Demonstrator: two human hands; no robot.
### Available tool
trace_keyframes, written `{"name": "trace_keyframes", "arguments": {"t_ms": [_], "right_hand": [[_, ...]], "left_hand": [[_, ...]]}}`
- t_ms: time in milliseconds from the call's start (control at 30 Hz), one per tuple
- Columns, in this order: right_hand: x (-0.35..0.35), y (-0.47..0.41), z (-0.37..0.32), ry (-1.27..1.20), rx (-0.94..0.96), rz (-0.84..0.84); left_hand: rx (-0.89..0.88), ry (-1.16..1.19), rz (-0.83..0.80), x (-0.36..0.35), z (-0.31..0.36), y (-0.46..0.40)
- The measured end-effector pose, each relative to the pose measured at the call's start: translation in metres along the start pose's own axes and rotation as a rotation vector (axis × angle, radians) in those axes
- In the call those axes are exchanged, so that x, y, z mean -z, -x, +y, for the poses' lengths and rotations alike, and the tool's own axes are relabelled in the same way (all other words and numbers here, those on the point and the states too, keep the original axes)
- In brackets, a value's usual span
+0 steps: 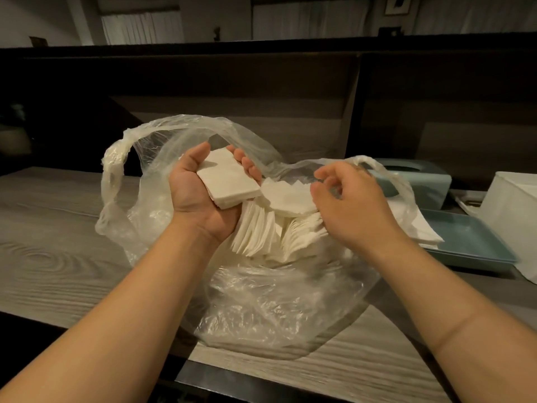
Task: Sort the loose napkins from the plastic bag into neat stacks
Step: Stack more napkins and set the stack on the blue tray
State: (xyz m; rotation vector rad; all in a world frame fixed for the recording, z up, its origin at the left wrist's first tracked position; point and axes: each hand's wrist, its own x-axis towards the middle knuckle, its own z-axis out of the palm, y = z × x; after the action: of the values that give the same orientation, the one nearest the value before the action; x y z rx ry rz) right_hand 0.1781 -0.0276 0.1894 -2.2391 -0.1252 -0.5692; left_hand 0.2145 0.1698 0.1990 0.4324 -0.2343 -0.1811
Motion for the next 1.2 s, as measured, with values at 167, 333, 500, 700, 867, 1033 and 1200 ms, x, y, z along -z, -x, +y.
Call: {"name": "trace_keyframes", "arguments": {"t_ms": [167,333,500,700,867,1033,1200], "right_hand": [[0.007,0.002,-0.002,0.148,0.136,-0.258],[0.004,0.003,-0.001,0.300,0.180,-0.349],[0.000,0.000,0.003,0.193,0.151,-0.282],[0.003,0.000,0.000,0.057,0.058,-0.233],[-0.001,0.006,-0.005,0.208,0.162,-0.174],[-0.007,0.011,-0.012,0.372,0.199,-0.147],[-0.007,0.011,-0.009,0.372,0.160,-0.112]], "left_hand": [[0.006,-0.011,-0.021,0.000,0.000,0.000],[0.035,-0.055,-0.038,-0.002,-0.001,0.003],[0.070,-0.045,-0.089,-0.002,0.001,0.003],[0.095,-0.099,-0.112,-0.003,0.001,0.004],[0.109,-0.118,-0.108,-0.004,0.000,0.005],[0.112,-0.130,-0.080,-0.004,-0.001,0.005],[0.113,-0.143,-0.069,-0.003,-0.001,0.004]]}}
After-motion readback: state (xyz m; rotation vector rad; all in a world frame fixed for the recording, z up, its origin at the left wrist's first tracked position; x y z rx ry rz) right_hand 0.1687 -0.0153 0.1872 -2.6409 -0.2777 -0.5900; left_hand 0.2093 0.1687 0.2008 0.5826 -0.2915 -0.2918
